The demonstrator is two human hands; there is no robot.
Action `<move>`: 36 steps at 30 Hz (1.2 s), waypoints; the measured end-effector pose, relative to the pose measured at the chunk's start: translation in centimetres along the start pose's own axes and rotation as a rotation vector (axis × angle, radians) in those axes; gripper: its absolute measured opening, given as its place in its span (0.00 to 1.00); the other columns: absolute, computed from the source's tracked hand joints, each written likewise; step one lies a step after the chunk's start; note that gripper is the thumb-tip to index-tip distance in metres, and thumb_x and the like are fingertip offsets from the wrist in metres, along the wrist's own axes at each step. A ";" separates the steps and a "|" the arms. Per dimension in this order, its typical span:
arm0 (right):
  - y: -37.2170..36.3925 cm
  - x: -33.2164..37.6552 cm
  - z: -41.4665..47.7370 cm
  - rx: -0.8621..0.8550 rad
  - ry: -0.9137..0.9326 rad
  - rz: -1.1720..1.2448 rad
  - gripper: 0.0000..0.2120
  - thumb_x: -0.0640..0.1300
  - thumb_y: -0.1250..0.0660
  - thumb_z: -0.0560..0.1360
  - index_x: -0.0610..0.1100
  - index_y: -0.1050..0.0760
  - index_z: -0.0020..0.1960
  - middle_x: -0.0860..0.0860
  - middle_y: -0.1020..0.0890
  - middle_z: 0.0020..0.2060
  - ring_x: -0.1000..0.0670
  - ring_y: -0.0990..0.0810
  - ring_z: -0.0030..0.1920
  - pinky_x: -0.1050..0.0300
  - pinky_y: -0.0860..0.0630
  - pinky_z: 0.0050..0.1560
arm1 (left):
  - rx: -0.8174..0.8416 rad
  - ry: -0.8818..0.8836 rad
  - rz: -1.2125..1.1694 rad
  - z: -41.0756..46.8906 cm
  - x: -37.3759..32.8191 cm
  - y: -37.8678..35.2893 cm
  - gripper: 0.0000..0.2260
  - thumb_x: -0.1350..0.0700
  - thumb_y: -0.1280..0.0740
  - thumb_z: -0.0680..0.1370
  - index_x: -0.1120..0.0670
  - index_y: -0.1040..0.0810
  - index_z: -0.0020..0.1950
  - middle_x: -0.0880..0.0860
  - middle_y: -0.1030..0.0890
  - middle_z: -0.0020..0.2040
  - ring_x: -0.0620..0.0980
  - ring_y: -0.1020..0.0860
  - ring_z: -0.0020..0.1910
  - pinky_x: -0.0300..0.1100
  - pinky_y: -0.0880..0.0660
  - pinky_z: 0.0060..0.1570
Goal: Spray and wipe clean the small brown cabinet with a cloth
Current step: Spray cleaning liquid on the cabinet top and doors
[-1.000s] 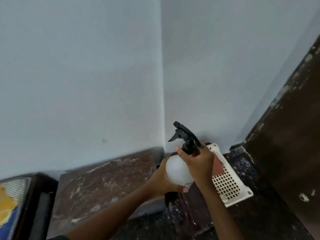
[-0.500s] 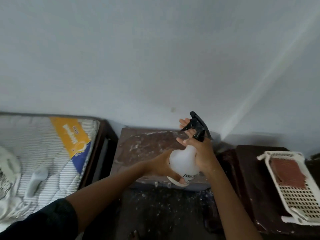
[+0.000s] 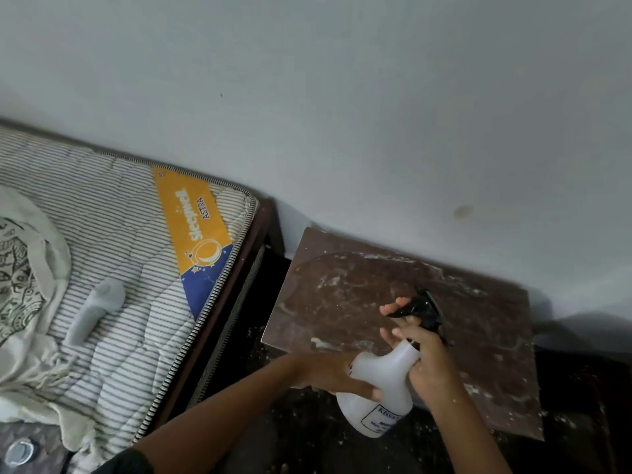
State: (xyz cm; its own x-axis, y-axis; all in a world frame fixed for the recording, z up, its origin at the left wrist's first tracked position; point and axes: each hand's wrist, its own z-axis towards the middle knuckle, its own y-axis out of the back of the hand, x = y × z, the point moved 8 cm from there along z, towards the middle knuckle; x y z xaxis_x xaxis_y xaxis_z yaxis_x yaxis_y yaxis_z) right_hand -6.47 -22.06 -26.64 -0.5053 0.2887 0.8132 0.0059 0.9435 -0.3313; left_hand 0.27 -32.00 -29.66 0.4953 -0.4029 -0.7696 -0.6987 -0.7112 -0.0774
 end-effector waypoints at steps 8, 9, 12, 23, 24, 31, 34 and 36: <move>-1.6 -5.1 4.2 -0.114 -0.144 -0.193 0.05 0.38 0.37 0.76 0.46 0.25 0.43 0.48 0.20 0.40 0.51 0.20 0.48 0.54 0.26 0.39 | -0.029 0.035 -0.208 2.1 5.5 0.9 0.22 0.53 0.29 0.73 0.41 0.32 0.65 0.44 0.24 0.63 0.46 0.27 0.64 0.47 0.28 0.63; -1.8 -5.4 4.4 -0.116 -0.145 -0.209 0.04 0.39 0.37 0.75 0.45 0.25 0.43 0.48 0.20 0.39 0.50 0.20 0.48 0.54 0.25 0.38 | -0.044 0.026 -0.222 2.2 6.0 0.9 0.25 0.53 0.27 0.72 0.42 0.31 0.66 0.44 0.24 0.63 0.46 0.27 0.64 0.48 0.28 0.63; -2.0 -6.0 4.4 -0.112 -0.150 -0.250 0.04 0.41 0.35 0.75 0.44 0.23 0.42 0.48 0.20 0.38 0.51 0.20 0.44 0.55 0.24 0.36 | -0.090 0.032 -0.256 2.6 6.9 0.7 0.31 0.55 0.24 0.67 0.42 0.34 0.66 0.45 0.26 0.65 0.48 0.29 0.66 0.51 0.28 0.64; -0.8 -5.5 4.5 -0.189 -0.123 -0.406 0.09 0.46 0.35 0.76 0.41 0.22 0.42 0.49 0.21 0.31 0.53 0.23 0.33 0.64 0.28 0.26 | -0.031 0.052 -0.105 2.8 5.4 0.2 0.25 0.52 0.26 0.70 0.44 0.30 0.65 0.44 0.24 0.63 0.49 0.28 0.64 0.50 0.27 0.62; -0.8 -5.6 4.4 -0.163 -0.124 -0.417 0.09 0.45 0.36 0.76 0.40 0.22 0.44 0.49 0.20 0.33 0.54 0.23 0.34 0.67 0.28 0.26 | -0.036 0.045 -0.071 3.0 5.2 0.2 0.24 0.52 0.26 0.70 0.43 0.30 0.64 0.44 0.25 0.63 0.49 0.28 0.65 0.50 0.27 0.62; 4.4 -6.2 3.2 -0.345 -0.128 -0.333 0.11 0.46 0.35 0.76 0.40 0.24 0.38 0.48 0.25 0.27 0.51 0.27 0.28 0.61 0.30 0.25 | -0.070 -0.001 0.085 5.4 3.6 -1.9 0.24 0.48 0.29 0.73 0.47 0.30 0.67 0.47 0.27 0.66 0.47 0.28 0.63 0.46 0.25 0.59; 6.9 -6.0 2.6 -0.375 -0.109 -0.326 0.11 0.45 0.34 0.75 0.40 0.24 0.37 0.47 0.23 0.27 0.50 0.26 0.29 0.58 0.29 0.29 | -0.082 -0.044 0.240 7.1 2.3 -2.7 0.25 0.45 0.29 0.72 0.47 0.29 0.67 0.47 0.27 0.67 0.45 0.29 0.63 0.40 0.31 0.61; 8.4 -5.7 2.2 -0.357 -0.081 -0.345 0.10 0.44 0.34 0.75 0.40 0.22 0.39 0.46 0.20 0.30 0.49 0.23 0.32 0.55 0.26 0.33 | -0.077 -0.052 0.305 8.4 1.5 -3.6 0.25 0.43 0.29 0.72 0.48 0.29 0.67 0.47 0.26 0.66 0.46 0.28 0.63 0.40 0.31 0.62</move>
State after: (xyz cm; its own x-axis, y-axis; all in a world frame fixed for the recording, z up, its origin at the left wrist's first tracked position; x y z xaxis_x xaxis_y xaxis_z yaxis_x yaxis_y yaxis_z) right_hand -5.45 -16.11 -35.17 -0.5954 -0.0505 0.8019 0.1140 0.9826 0.1466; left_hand -0.81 -25.25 -35.89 0.2402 -0.5755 -0.7817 -0.7690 -0.6042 0.2085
